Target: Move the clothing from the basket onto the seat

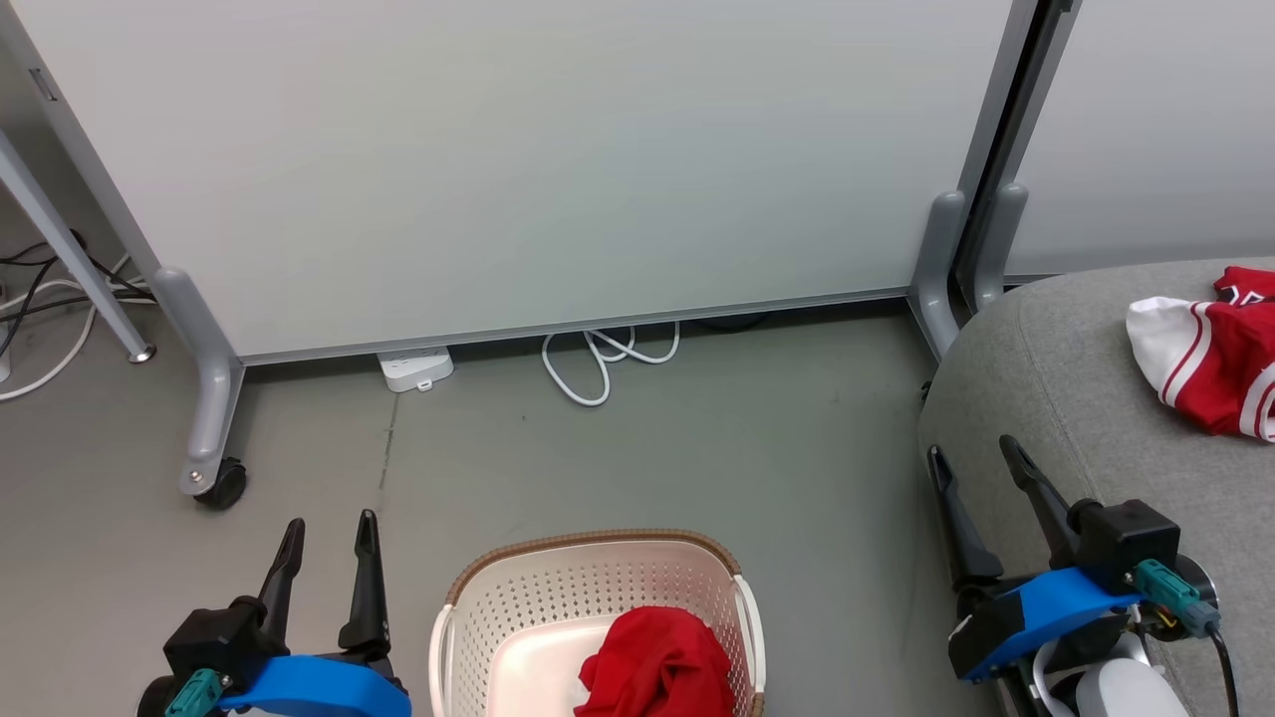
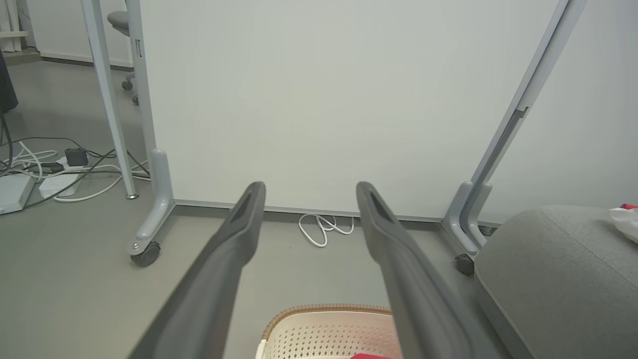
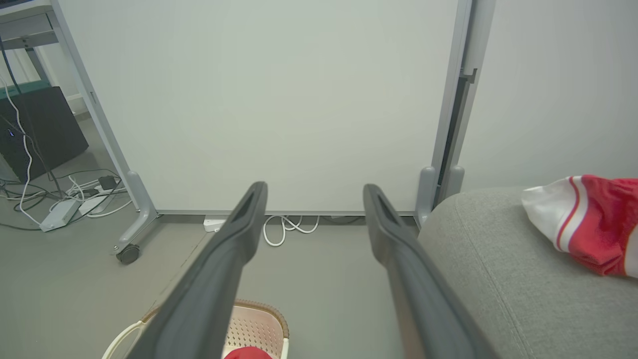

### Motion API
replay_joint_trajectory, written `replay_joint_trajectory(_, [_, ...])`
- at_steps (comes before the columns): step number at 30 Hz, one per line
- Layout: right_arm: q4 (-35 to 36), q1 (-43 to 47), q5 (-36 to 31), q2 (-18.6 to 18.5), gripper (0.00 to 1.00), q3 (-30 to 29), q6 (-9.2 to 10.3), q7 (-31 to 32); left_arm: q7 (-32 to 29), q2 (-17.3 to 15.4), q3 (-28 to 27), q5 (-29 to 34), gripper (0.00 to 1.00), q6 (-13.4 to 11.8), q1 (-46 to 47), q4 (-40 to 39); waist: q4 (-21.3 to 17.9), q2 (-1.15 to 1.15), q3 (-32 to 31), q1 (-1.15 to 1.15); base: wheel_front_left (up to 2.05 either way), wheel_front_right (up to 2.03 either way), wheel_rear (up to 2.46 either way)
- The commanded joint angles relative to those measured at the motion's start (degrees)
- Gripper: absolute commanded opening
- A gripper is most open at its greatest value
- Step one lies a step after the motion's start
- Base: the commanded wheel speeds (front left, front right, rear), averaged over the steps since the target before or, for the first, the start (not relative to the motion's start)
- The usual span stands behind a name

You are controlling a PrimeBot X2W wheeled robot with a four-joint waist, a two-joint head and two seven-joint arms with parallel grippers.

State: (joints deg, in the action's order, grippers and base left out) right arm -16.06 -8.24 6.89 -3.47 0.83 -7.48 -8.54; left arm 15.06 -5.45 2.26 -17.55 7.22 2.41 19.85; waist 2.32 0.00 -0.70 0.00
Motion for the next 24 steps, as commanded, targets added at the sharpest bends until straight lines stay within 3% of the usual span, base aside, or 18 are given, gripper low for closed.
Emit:
replay_joint_trajectory(1, [0.3, 1.0, -0.2, 0.3, 1.0, -0.1, -0.02, 0.3, 0.2, -0.1, -0.4, 0.2, 1.0, 0.4, -0.2, 0.1, 0.1, 0.0, 0.0, 0.0, 0.0, 0.0, 0.0])
replay_joint_trajectory(10, [1.2, 1.8, 0.3, 0.6, 1.0, -0.3, -0.02, 1.1, 0.2, 0.3, -0.9, 0.4, 1.0, 0.4, -0.8, 0.3, 0.0, 0.0, -0.3, 0.0, 0.0, 0.0, 0.0])
replay_joint_trajectory(17, [1.3, 0.8, 1.2, 0.6, 1.0, 1.1, -0.02, 1.2, 0.2, 0.2, 1.6, 0.1, 1.0, 0.4, -0.6, 1.7, -1.4, 0.0, 1.0, 0.0, 0.0, 0.0, 0.0])
replay_joint_trajectory(20, [2.6, -1.1, 1.3, 0.6, 1.0, 1.9, -0.02, 1.2, 0.2, -0.7, 3.6, 0.0, 1.0, 0.4, 1.7, 3.3, -2.7, 0.0, 4.5, 0.0, 0.0, 0.0, 0.0])
replay_joint_trajectory(24, [5.4, -4.9, 1.3, 0.6, 1.0, 2.7, -0.02, 1.4, 0.2, -1.6, 7.7, -0.4, 1.0, 0.4, 7.6, 7.6, -5.7, 0.0, 13.6, 0.0, 0.0, 0.0, 0.0])
